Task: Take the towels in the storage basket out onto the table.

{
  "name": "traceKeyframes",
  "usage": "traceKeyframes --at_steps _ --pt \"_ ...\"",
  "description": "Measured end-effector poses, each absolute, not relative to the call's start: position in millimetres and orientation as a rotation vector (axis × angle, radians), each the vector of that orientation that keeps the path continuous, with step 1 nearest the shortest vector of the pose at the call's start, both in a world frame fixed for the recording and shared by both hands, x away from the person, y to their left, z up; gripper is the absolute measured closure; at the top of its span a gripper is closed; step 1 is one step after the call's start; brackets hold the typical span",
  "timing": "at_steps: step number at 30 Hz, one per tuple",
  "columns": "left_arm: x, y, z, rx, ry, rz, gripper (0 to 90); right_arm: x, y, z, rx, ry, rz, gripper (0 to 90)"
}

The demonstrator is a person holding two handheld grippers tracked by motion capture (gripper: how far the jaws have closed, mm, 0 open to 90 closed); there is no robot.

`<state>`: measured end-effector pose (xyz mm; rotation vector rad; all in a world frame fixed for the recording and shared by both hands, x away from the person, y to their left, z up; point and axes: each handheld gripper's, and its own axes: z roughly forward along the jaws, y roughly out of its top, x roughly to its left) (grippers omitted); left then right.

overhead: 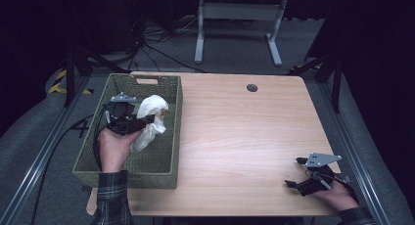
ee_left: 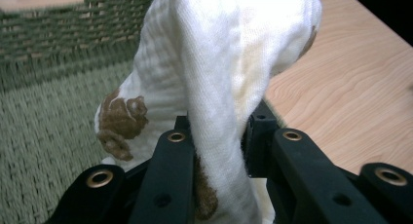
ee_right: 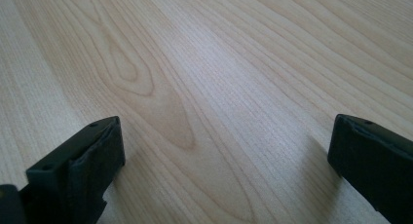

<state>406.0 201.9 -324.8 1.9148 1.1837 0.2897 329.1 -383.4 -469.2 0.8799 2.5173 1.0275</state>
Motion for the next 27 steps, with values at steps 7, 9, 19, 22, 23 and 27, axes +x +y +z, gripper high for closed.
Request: traceKeyframes --at_steps 7,9,19,22,23,27 --pt "405.4 197.8 -302.6 1.870 1.115 0.281 78.1 329.0 -383.2 -469.2 0.881 2.516 1.028 0.2" --pt "405.5 194.5 -296.2 1.865 1.089 0.279 78.1 329.0 -383.2 -469.2 0.882 2.516 1.029 0.2" --pt "405.4 168.6 -271.3 1.866 0.987 0.278 78.1 328.9 -383.2 -469.2 0.883 2.517 1.028 0.1" --pt "405.4 159.2 -266.7 1.866 0.953 0.271 78.1 328.9 -383.2 -469.2 0.882 2.518 1.028 0.2" --pt "405.6 156.9 -265.9 1.867 0.943 0.267 78.1 329.0 -383.3 -469.2 0.882 2.517 1.028 0.1" --pt "405.0 142.5 -264.1 1.853 0.883 0.224 78.1 329.1 -383.4 -469.2 0.880 2.518 1.028 0.1"
